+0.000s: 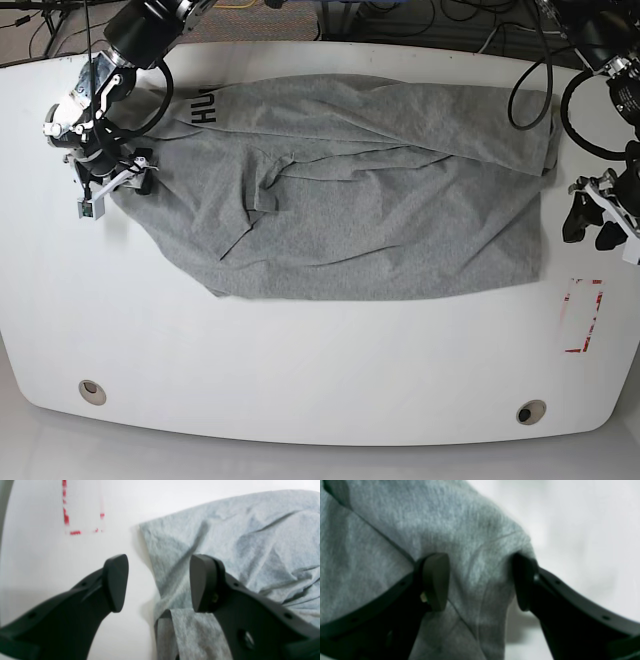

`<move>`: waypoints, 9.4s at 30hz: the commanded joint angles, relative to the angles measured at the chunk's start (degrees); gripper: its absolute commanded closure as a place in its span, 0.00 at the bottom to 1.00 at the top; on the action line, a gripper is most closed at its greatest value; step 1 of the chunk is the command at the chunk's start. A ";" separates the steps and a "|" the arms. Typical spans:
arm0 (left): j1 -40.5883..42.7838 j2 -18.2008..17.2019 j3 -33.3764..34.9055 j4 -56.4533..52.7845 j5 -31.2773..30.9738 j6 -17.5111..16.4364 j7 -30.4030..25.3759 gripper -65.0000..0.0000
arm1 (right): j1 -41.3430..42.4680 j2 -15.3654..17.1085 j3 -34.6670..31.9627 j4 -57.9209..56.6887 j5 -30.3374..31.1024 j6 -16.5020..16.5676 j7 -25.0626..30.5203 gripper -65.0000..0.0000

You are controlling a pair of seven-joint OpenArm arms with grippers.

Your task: Fold the T-shirt properly

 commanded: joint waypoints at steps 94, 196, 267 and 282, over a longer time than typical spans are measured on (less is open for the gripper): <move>-27.37 2.44 10.09 -56.75 32.74 1.45 -27.50 0.43 | 6.52 4.81 -10.39 -10.14 0.37 -0.12 4.34 0.99; -64.65 -0.55 17.03 -13.59 32.38 -1.27 -9.47 1.00 | 55.75 26.35 -37.03 18.08 0.64 -0.12 -20.63 0.99; 22.74 1.03 -2.66 8.92 19.46 -2.64 -2.53 1.00 | -24.16 -0.99 -4.59 33.20 0.64 -0.12 -17.73 0.99; 22.91 1.03 -2.66 8.83 20.08 -2.64 -2.18 0.74 | -26.10 -0.73 -4.68 33.20 0.29 -0.12 -17.91 0.98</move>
